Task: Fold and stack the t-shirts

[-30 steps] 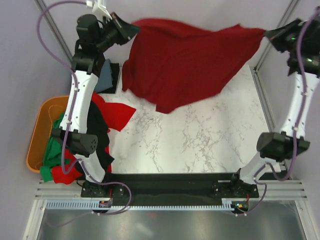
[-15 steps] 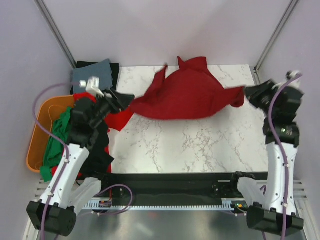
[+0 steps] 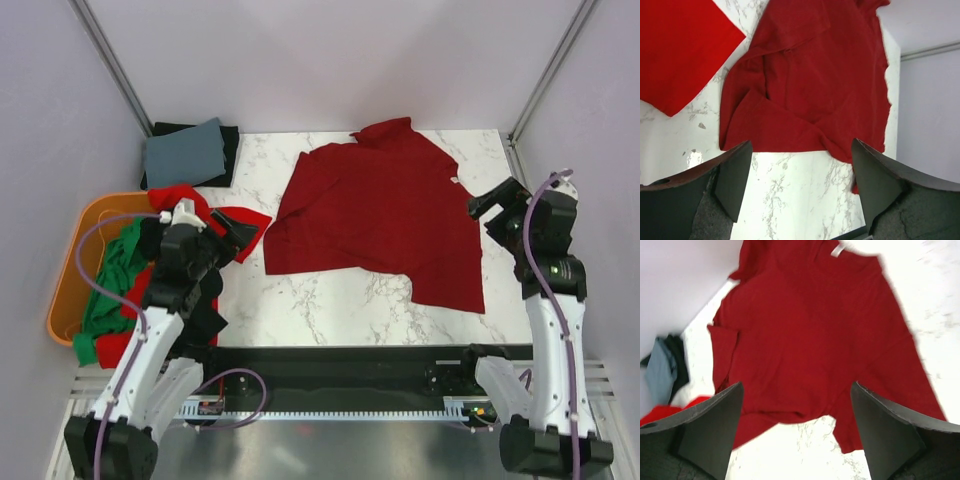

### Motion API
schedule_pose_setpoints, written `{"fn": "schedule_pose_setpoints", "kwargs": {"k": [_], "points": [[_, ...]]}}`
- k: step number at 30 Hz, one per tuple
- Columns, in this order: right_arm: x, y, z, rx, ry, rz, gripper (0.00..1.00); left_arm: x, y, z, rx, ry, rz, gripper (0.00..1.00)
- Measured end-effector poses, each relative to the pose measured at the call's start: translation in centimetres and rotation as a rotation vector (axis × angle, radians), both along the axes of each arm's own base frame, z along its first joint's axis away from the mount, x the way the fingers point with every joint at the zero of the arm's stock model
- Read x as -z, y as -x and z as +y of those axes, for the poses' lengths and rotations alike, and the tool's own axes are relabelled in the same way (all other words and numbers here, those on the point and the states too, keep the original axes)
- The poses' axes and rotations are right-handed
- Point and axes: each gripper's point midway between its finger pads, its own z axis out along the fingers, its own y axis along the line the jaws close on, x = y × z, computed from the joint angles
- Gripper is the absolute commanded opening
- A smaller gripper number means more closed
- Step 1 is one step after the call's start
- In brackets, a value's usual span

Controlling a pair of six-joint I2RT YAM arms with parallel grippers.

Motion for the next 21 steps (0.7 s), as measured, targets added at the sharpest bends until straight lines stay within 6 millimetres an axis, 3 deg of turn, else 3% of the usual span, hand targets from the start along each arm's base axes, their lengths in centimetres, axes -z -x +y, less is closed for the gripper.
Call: {"fn": "schedule_pose_setpoints", "kwargs": {"k": [3,5,8,10,13,17,21], "points": [[3.2,-2.1,1.9,-0.118,-0.052,0.084,0.94,1.2,-1.4,-1.5,0.066,-0.032,0.066,0.82],[7.3,-2.9,3.9,-0.212,-0.086,0.212,0.93,2.9,-1.7,-3.3,0.138,-0.067,0.129,0.82],[13.4,-3.3,7.4,-0.355,-0.103,0.42,0.93,5.0,-1.8,-7.8,0.298,-0.157,0.206,0.83],[16.5,-2.4,9.4,-0.434,-0.103,0.531,0.93,5.9,-2.1,-11.0,0.396,-0.214,0.231,0.82],[18.2,-1.2,10.3,-0.478,-0.1,0.588,0.93,7.4,-2.3,-13.3,0.46,-0.276,0.263,0.77],[18.4,-0.8,10.0,-0.489,-0.081,0.583,0.93,9.0,-3.2,-12.4,0.431,-0.368,0.308,0.72],[19.0,-0.3,9.8,-0.5,-0.062,0.588,0.93,9.4,-5.7,-11.5,0.382,-0.48,0.33,0.71]]}}
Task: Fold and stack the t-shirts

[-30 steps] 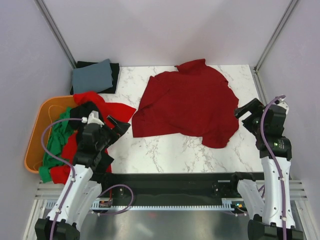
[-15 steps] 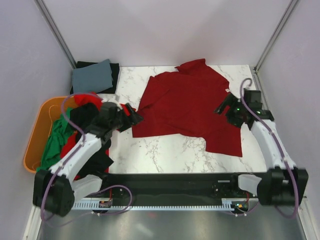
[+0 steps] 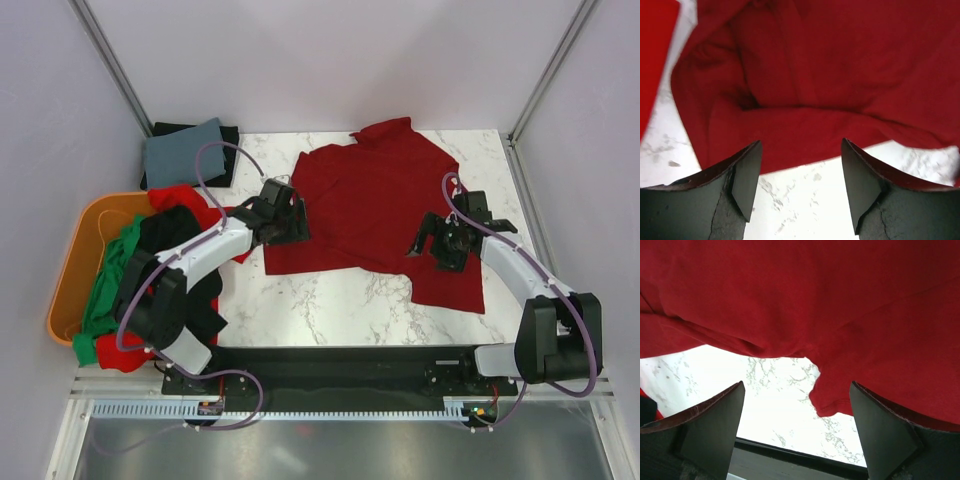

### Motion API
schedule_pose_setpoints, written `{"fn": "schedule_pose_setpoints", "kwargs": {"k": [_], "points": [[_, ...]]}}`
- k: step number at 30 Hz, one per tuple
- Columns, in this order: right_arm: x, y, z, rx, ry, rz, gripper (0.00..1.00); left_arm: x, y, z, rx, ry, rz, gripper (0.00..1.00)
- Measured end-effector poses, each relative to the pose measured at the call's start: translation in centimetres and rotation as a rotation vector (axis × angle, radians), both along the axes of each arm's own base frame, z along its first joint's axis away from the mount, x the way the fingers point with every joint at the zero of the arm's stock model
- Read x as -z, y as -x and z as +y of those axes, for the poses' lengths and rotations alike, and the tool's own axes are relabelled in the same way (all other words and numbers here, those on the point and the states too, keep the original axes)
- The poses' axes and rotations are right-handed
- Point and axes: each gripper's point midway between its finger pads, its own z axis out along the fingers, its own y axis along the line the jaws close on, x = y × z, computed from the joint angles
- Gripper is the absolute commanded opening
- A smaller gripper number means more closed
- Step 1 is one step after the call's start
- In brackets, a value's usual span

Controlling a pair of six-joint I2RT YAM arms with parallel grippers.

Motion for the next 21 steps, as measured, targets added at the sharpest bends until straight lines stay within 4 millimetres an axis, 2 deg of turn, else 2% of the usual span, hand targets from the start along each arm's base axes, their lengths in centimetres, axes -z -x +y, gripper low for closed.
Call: {"fn": "schedule_pose_setpoints", "kwargs": {"k": [4,13,21], "points": [[1.1,0.9,-0.1,-0.015,0.01,0.023,0.93,0.8,-1.6,1.0,-0.044,-0.094,0.007,0.7],[2.7,2.2,-0.3,-0.043,0.025,0.052,0.93,5.3,-0.8,4.1,-0.107,-0.229,0.132,0.69],[3.2,2.5,-0.2,-0.056,0.015,0.053,0.93,6.5,-1.3,4.7,-0.124,-0.255,0.169,0.67]]}}
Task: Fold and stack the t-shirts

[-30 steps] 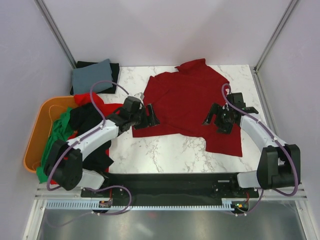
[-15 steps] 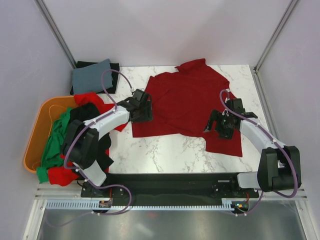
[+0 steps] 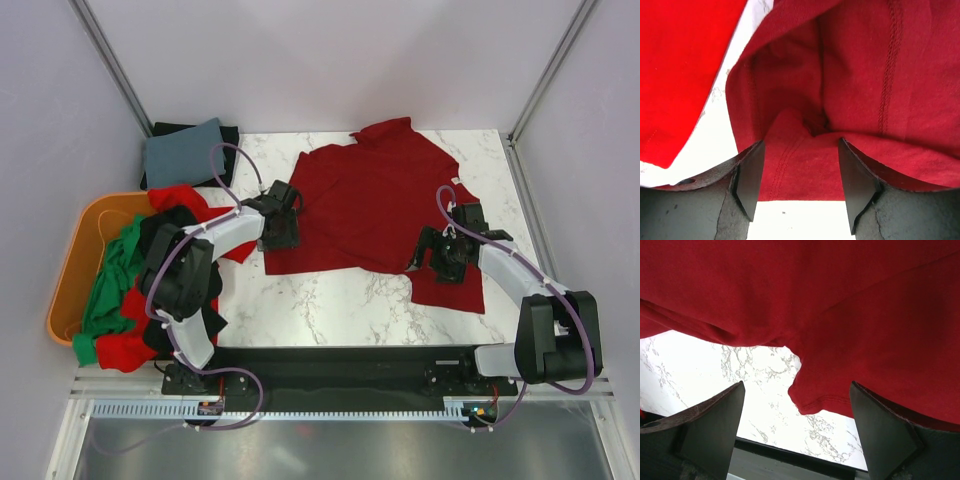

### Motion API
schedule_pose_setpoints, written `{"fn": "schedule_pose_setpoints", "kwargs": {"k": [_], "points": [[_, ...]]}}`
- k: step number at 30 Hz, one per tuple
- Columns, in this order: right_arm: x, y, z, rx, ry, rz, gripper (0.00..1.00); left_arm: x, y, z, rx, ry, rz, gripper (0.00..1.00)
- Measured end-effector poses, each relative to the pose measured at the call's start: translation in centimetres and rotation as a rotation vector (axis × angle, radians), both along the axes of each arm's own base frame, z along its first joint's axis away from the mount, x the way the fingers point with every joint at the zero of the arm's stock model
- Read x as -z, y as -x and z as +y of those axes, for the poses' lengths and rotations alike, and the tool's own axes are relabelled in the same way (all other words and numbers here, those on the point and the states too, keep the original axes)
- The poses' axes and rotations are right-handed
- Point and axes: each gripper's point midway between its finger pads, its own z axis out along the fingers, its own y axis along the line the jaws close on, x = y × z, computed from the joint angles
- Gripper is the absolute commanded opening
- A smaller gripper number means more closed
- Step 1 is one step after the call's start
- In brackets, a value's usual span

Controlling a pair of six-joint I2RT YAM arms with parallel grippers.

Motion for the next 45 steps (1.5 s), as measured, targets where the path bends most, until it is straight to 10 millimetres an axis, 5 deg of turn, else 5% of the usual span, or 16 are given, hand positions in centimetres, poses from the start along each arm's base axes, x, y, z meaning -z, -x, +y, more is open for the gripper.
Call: {"fn": "schedule_pose_setpoints", "kwargs": {"k": [5,9,15,26,32,39,45], "points": [[0.1,0.0,0.1,-0.005,-0.008,-0.006,0.93,-0.2,-0.4,0.0,-0.011,0.004,-0.009,0.77],[0.3,0.0,0.2,-0.008,-0.012,-0.009,0.93,-0.4,-0.6,0.3,-0.021,-0.004,-0.016,0.75],[0.2,-0.2,0.3,-0.011,-0.019,-0.017,0.93,-1.0,-1.5,0.1,-0.026,0.005,-0.036,0.6],[0.6,0.1,0.4,-0.012,-0.021,-0.006,0.93,0.2,-1.7,-0.1,-0.024,-0.005,-0.006,0.02],[0.6,0.1,0.4,-0.013,-0.024,-0.005,0.93,-0.1,-1.6,-0.1,-0.021,-0.002,-0.004,0.02],[0.8,0.4,0.5,-0.012,-0.027,0.006,0.92,-5.6,-0.1,0.5,-0.02,0.044,-0.091,0.02],[-0.1,0.6,0.5,0.008,-0.034,-0.021,0.92,-9.0,5.6,1.1,0.01,0.128,-0.151,0.02]]}}
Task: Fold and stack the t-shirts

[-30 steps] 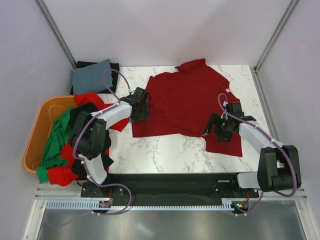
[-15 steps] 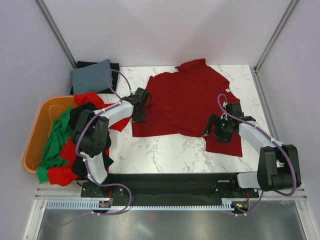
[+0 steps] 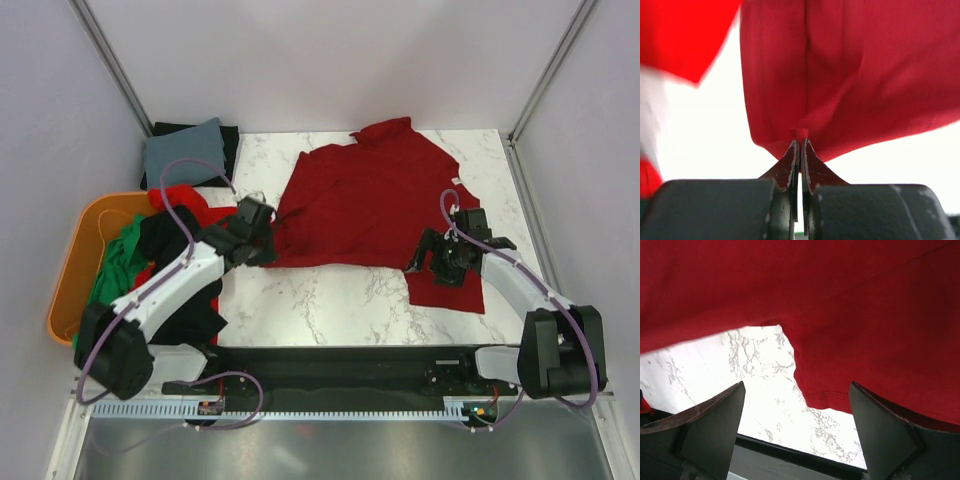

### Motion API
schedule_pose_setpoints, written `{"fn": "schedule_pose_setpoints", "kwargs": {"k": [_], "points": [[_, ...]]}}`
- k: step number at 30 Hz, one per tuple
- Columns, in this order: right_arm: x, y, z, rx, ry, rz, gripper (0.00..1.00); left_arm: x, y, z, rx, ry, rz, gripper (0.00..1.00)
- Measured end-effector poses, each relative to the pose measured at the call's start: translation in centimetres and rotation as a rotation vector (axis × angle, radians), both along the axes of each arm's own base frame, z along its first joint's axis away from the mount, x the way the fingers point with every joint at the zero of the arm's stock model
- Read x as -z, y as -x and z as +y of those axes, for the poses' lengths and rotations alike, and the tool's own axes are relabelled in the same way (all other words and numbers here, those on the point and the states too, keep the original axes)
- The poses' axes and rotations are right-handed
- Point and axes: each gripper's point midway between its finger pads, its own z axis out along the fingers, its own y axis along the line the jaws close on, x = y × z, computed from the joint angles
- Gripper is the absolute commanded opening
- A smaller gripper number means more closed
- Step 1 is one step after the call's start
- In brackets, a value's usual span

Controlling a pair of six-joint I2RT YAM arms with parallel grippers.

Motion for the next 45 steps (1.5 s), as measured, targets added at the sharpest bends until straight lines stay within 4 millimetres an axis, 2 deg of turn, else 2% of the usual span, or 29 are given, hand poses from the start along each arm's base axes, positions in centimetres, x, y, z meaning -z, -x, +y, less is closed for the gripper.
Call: {"fn": "schedule_pose_setpoints", "kwargs": {"k": [2,4,5,6,7,8,9,13,17,21,25,26,29,32,34,40,45], "points": [[-0.6,0.1,0.0,0.013,-0.003,-0.021,0.93,0.7,3.2,0.3,0.01,0.031,0.032,0.06],[-1.3,0.4,-0.1,0.03,-0.009,-0.048,0.93,1.6,6.0,0.7,0.006,0.071,0.067,0.14],[-1.6,0.6,-0.1,0.037,-0.01,-0.057,0.93,2.2,7.5,0.9,-0.004,0.098,0.091,0.21],[-1.8,0.8,-0.1,0.045,-0.014,-0.065,0.93,2.6,9.0,1.2,-0.018,0.129,0.106,0.46],[-2.0,1.1,-0.1,0.053,-0.017,-0.072,0.93,2.8,10.3,1.3,-0.023,0.161,0.119,0.58],[-2.1,1.3,-0.1,0.059,-0.021,-0.078,0.93,3.0,11.7,1.3,-0.025,0.198,0.129,0.91],[-2.2,1.5,-0.1,0.065,-0.024,-0.08,0.93,2.9,12.9,1.2,-0.022,0.241,0.131,0.99],[-2.0,2.6,-0.2,0.088,-0.033,-0.075,0.93,1.5,15.6,0.6,0.003,0.379,0.1,1.0],[-1.4,3.1,-0.2,0.102,-0.038,-0.055,0.93,-0.4,14.8,0.8,-0.007,0.36,0.063,1.0],[-1.0,3.2,-0.2,0.104,-0.036,-0.037,0.93,-2.1,10.1,-0.6,0.017,0.201,0.082,1.0],[-0.8,3.1,-0.2,0.104,-0.033,-0.038,0.93,-3.2,1.2,-3.8,0.07,0.024,0.03,1.0],[-0.9,3.0,-0.2,0.103,-0.033,-0.041,0.93,-3.4,-1.5,-5.0,0.086,-0.009,-0.003,0.99],[-0.6,3.0,-0.2,0.099,-0.032,-0.047,0.92,-3.3,-8.6,-8.3,0.131,-0.083,-0.065,0.91],[-0.5,3.4,-0.1,0.092,-0.036,-0.039,0.93,-2.1,-15.3,-12.2,0.17,-0.113,-0.124,0.86],[-0.9,3.7,0.2,0.085,-0.05,-0.055,0.93,-0.6,-18.9,-14.3,0.185,-0.123,-0.161,0.85],[-3.0,4.8,1.4,0.044,-0.104,-0.122,0.93,4.4,-24.7,-16.9,0.193,-0.145,-0.186,0.8],[-2.6,5.9,1.7,0.034,-0.123,-0.1,0.93,6.5,-26.8,-15.9,0.171,-0.153,-0.192,0.71]]}}
